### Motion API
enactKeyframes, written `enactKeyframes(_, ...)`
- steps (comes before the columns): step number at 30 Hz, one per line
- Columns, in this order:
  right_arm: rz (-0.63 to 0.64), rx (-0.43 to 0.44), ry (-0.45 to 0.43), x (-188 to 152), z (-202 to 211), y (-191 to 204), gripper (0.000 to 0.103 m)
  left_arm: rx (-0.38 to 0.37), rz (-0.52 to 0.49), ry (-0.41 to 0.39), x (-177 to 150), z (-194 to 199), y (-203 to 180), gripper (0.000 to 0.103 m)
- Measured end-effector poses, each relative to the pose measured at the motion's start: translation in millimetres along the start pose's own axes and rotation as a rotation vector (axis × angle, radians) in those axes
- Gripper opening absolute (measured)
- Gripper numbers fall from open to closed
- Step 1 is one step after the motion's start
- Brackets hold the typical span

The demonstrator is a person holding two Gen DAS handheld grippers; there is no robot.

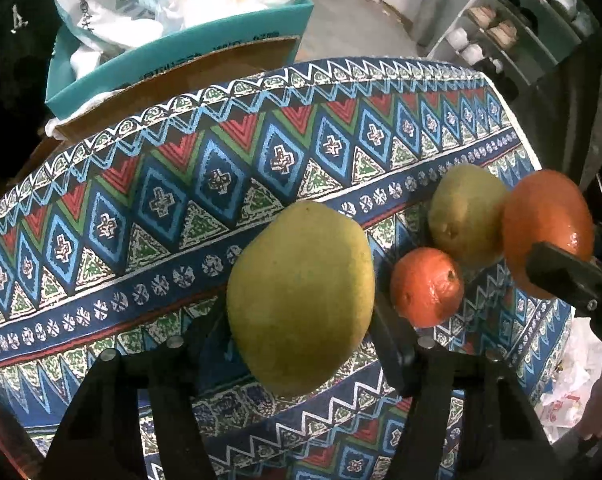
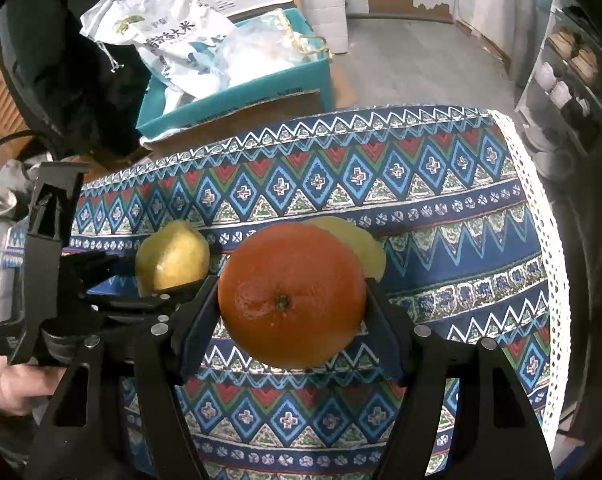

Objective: Organize fruits
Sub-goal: 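Grasp a large orange with the right tool while the left tool grasps a yellow pear, then carry the pear and the orange up and over to the glass bowl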

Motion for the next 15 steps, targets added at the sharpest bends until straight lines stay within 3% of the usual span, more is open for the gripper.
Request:
enactKeyframes(6, 0.016, 0.001, -0.002, 0.5, 1.3, 5.0, 0.070, 0.036, -0.004, -0.013, -10.4, 6.7, 3.8, 0.066)
enactKeyframes(15, 0.020, 0.007, -0.033, 4.0, 14.6, 12.6, 0.070, 0.016, 0.048, -0.037, -22.9, 35.3, 24.1, 0.066)
Point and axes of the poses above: each gripper's, at about its wrist camera, not at the fingertips, and z roughly against the way its jaws point, y to its left, x to its top, the point moved 3 cm from there along -z, roughly the way its jaws point, and after that the axes turned 11 degrees about z, right-handed, at the moved point
